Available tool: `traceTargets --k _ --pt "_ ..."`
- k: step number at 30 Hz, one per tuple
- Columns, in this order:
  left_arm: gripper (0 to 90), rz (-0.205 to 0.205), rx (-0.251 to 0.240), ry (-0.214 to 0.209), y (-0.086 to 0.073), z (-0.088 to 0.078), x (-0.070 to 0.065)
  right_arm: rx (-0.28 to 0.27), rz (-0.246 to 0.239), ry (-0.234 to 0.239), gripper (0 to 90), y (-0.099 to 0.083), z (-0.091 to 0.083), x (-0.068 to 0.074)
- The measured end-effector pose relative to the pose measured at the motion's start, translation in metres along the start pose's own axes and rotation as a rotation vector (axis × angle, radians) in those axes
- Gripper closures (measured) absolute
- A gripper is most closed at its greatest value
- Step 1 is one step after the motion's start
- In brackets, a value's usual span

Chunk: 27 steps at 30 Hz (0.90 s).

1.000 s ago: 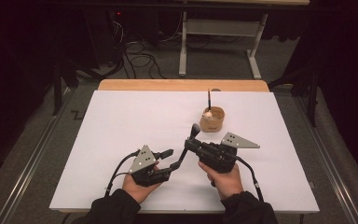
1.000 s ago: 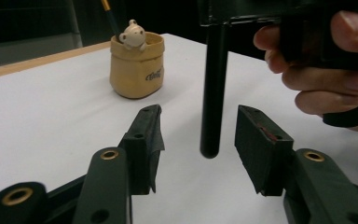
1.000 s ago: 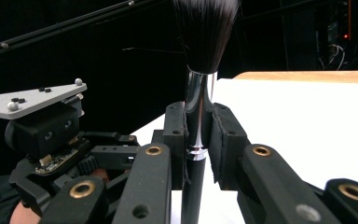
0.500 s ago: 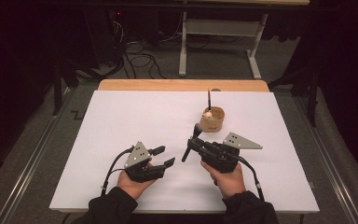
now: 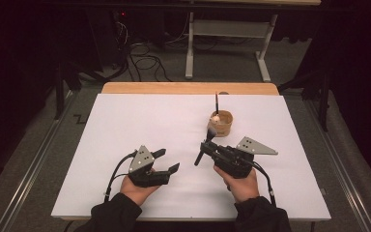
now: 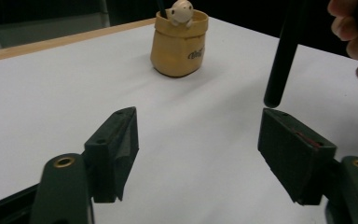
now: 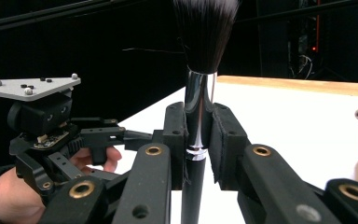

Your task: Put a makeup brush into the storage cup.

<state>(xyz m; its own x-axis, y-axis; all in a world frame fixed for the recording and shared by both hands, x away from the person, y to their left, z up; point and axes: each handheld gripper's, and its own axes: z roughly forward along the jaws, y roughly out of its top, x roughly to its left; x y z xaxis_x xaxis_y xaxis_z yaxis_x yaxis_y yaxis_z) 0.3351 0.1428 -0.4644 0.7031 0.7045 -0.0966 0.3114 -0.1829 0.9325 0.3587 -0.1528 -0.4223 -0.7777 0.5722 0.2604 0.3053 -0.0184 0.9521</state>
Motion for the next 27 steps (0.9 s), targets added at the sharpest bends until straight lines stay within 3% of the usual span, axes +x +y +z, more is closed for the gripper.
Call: traceTargets --k 9,27 --pt "17.7 -0.027 0.004 0.035 0.0 -0.005 0.009 -0.014 -0.013 -0.034 79.1 0.003 -0.01 -0.006" --pt "16.1 -0.044 -0.013 0.063 -0.006 -0.029 0.028 -0.055 -0.048 -0.103 79.0 0.008 -0.033 -0.02"
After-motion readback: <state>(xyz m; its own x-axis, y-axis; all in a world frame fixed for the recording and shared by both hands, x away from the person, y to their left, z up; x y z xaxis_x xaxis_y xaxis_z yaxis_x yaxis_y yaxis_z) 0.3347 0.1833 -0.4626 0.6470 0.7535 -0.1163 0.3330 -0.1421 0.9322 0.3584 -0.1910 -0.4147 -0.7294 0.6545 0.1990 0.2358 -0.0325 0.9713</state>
